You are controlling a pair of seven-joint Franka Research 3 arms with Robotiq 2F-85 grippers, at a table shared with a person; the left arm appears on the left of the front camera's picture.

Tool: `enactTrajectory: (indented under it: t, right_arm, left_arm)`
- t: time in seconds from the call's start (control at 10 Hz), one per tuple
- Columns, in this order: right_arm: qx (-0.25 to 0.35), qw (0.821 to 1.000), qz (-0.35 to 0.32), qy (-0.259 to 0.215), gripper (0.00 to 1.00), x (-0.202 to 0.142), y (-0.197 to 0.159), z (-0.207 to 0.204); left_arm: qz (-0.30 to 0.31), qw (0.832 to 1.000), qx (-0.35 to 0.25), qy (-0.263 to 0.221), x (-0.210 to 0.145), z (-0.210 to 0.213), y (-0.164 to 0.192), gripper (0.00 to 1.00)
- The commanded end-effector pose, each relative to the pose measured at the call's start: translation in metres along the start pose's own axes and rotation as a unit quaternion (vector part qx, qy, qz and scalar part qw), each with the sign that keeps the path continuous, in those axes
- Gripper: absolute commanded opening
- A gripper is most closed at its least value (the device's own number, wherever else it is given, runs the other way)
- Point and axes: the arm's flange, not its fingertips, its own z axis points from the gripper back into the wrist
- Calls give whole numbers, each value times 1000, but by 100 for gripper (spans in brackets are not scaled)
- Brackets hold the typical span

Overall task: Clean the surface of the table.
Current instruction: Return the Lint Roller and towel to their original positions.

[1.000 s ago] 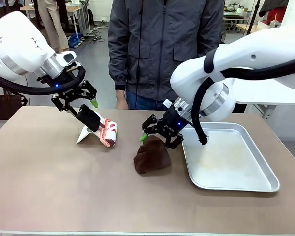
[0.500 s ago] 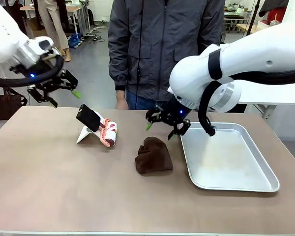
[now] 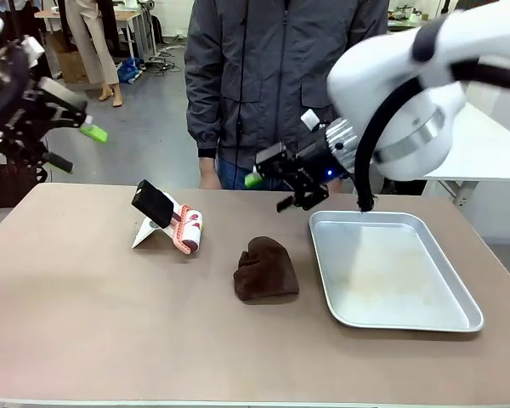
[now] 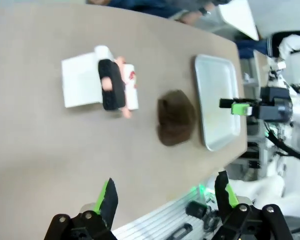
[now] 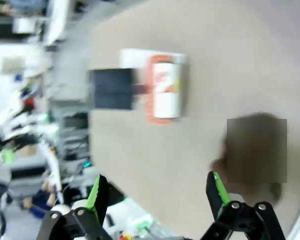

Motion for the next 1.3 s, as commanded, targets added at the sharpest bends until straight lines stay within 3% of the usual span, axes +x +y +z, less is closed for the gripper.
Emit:
enactTrajectory:
  t: [0.0, 0.1, 0.3, 0.4, 0.5, 0.7, 0.9, 1.2]
  right_arm:
    - [170, 983, 48, 56, 100, -37, -87, 26]
    - [203, 976, 54, 58, 100, -46, -95, 38]
    - [233, 970, 16, 67, 100, -64, -112, 68]
    - [243, 969, 1, 51, 100, -72, -120, 87]
    - [239, 970, -31, 0, 100, -88, -132, 124]
    - [239, 970, -32, -4, 100, -89, -133, 127]
    - [230, 971, -51, -25, 100, -94, -137, 152]
    - [222, 972, -77, -19, 100, -97, -138, 159]
  left_arm:
    - [-3, 999, -47, -10, -27, 10, 30, 100]
    - [1, 996, -81, -27, -38, 17, 46, 100]
    - [-49, 985, -148, -68, -53, 28, 82, 100]
    - [-61, 979, -165, -100, -54, 33, 101, 100]
    - [-89, 969, -188, -133, -51, 32, 138, 100]
    - [-87, 969, -186, -136, -49, 31, 141, 100]
    - [-75, 964, -211, -146, -23, 3, 201, 100]
    - [-18, 957, -234, -174, 0, -20, 225, 100]
